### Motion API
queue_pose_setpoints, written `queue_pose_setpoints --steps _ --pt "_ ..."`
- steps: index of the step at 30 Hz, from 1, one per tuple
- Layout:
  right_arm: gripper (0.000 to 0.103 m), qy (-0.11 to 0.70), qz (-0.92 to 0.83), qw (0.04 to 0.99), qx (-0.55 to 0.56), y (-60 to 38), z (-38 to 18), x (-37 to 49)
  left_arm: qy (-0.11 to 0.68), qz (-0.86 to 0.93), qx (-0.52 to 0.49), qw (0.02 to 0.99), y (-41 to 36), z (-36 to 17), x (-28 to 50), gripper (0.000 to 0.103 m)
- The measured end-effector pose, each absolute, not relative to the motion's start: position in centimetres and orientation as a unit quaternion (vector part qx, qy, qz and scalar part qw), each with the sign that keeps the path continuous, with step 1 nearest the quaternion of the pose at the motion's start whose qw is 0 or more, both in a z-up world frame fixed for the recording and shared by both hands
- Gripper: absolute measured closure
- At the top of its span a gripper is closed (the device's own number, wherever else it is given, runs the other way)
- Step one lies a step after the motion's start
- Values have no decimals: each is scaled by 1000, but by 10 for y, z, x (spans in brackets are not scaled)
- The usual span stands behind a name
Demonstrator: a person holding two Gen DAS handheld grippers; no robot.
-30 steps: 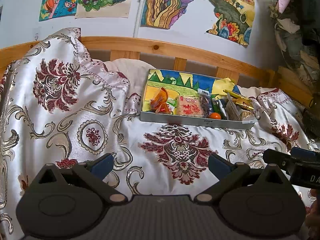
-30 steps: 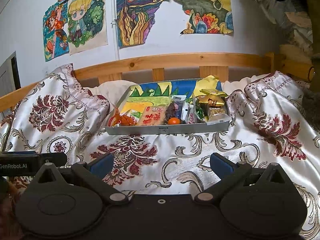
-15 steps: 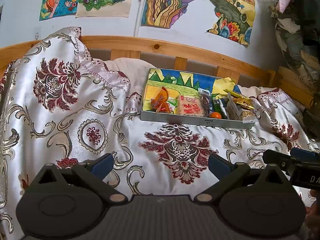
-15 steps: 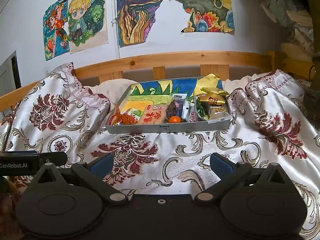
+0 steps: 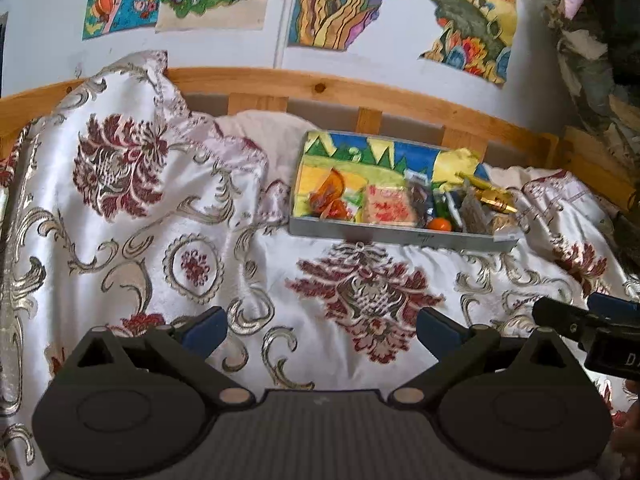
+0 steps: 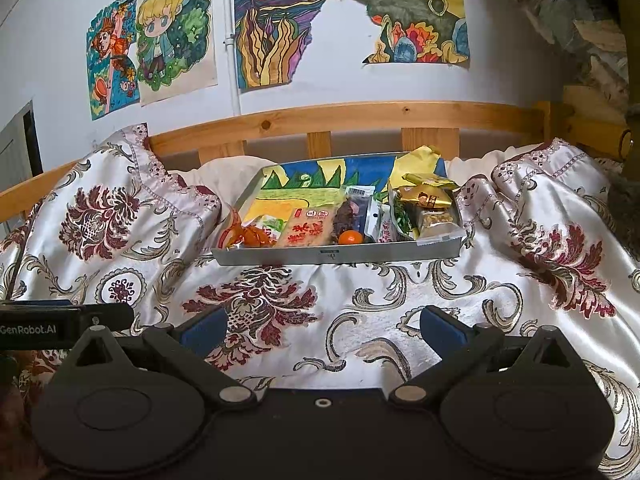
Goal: Organize snacks
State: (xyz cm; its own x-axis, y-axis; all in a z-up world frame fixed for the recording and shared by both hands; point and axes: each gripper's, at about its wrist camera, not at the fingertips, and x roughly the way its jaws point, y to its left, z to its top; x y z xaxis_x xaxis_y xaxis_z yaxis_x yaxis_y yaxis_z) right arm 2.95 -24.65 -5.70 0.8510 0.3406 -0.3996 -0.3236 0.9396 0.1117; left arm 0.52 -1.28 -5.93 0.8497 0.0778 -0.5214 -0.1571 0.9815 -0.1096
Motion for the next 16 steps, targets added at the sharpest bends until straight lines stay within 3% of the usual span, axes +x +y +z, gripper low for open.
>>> queue_pose_setpoints --steps 16 --pt "1 214 173 961 19 -245 -61 27 277 66 -59 957 -16 -59 5 1"
